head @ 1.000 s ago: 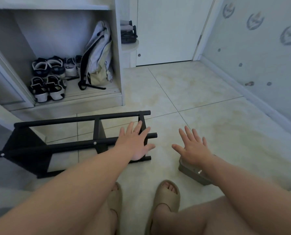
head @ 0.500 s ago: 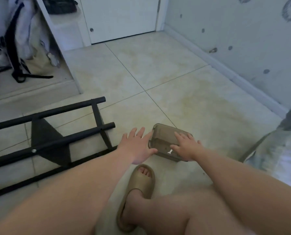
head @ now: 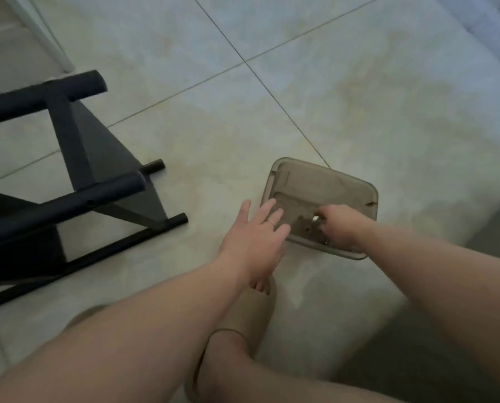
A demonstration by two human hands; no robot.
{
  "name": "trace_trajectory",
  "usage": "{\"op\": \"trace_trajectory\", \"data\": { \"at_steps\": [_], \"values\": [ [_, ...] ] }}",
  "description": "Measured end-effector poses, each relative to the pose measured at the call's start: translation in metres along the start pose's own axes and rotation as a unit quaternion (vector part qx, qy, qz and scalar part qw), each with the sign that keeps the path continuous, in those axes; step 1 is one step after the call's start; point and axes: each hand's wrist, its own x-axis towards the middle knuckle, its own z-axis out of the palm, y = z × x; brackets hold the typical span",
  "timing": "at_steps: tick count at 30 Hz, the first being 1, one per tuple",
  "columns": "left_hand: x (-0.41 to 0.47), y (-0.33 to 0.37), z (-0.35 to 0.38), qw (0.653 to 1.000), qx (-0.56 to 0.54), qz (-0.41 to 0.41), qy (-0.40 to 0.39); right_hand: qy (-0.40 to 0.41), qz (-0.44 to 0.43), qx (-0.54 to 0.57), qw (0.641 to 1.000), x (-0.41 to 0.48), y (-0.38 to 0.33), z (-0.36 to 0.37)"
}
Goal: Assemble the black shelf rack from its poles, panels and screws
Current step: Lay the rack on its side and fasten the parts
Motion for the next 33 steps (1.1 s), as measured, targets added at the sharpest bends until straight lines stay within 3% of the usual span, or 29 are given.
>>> {"op": "trace_trajectory", "data": {
  "at_steps": [3,6,9,15,21,27,33],
  "values": [
    [0.004,-0.003,0.016,0.999,-0.007,0.007,0.054,-0.053,-0.009,-0.105,0.993,0.013,0.004,0.019],
    [0.005,-0.008,0.024,0.994,-0.013,0.028,0.107,-0.038,-0.025,-0.190,0.981,0.022,0.008,0.030],
    [0.009,-0.013,0.025,0.988,-0.007,0.049,0.146,-0.047,-0.023,-0.217,0.975,0.031,0.008,0.033],
    [0.011,-0.010,0.025,0.988,0.025,0.051,0.143,-0.065,0.001,-0.244,0.967,0.029,0.006,0.036],
    [0.008,-0.004,0.003,0.998,0.020,0.012,0.055,-0.003,0.008,-0.151,0.988,-0.003,0.002,-0.001],
    [-0.034,-0.018,-0.071,1.000,0.024,0.004,0.007,0.095,0.006,-0.037,0.995,-0.068,-0.024,-0.067],
    [-0.126,-0.044,-0.157,0.991,-0.048,-0.121,0.024,0.214,-0.024,0.205,0.955,-0.164,-0.087,-0.098]
  ]
}}
